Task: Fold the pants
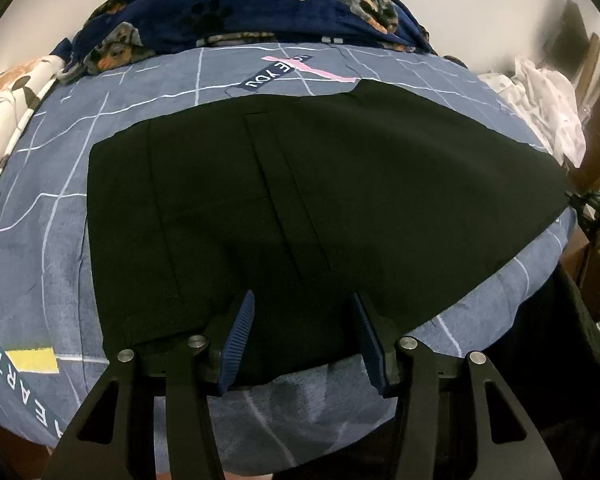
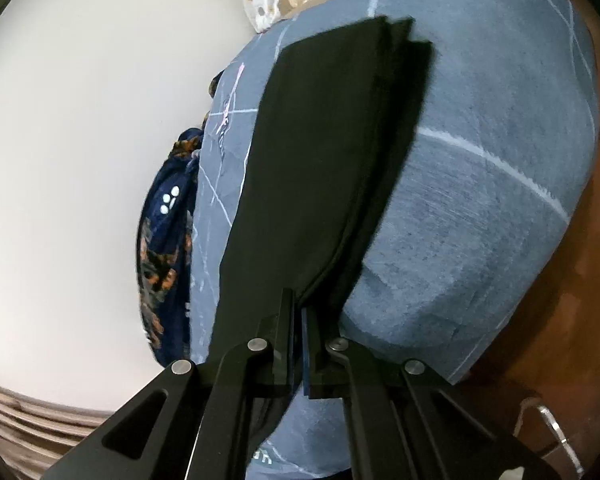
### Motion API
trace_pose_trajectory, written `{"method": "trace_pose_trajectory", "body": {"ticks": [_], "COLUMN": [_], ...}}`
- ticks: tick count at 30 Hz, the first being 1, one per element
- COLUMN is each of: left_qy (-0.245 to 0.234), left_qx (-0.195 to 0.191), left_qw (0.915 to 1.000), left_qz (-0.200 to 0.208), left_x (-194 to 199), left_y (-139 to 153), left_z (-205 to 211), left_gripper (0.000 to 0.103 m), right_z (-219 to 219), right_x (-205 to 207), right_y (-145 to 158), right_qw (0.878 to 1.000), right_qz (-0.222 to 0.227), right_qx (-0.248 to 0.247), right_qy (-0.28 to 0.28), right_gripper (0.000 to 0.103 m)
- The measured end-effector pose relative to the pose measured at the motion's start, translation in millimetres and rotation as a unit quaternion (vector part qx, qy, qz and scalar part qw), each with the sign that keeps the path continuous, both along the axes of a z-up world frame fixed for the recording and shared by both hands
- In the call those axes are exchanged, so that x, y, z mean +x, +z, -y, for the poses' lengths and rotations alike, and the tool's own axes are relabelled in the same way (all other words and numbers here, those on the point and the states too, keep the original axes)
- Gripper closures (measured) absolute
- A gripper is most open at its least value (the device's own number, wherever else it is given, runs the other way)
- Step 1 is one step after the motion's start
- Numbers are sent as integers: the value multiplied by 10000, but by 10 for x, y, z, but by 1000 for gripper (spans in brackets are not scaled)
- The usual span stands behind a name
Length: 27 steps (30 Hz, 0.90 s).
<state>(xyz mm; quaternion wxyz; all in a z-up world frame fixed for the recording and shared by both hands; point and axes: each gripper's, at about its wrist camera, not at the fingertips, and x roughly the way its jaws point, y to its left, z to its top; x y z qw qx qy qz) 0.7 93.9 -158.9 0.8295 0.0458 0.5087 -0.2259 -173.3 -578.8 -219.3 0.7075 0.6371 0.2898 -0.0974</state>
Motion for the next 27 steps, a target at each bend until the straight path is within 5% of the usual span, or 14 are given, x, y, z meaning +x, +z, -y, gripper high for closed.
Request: {"method": "trace_pose_trajectory", "body": {"ticks": [10,19,27], "left_qy": [-114,-158,-186], "left_qx": [38,-59,-57], "left_qw": [9999,9998,9996], "left_qz": [89,121,185], "left_x": [-36,-35,-51], "left_y": [-8,-17,-27], "left_z": [56,37,46], "left_gripper": [40,38,38], "right_z": [277,284,331], "right_x": [-279,-231,-279], "right_y": [53,159,55], "right_qw": [9967,9988,9986], "right_qz": [506,-117,70], "right_qx": [259,-250,161], "right_qy": [-575,-397,-496], "right_gripper": [92,101,100]}}
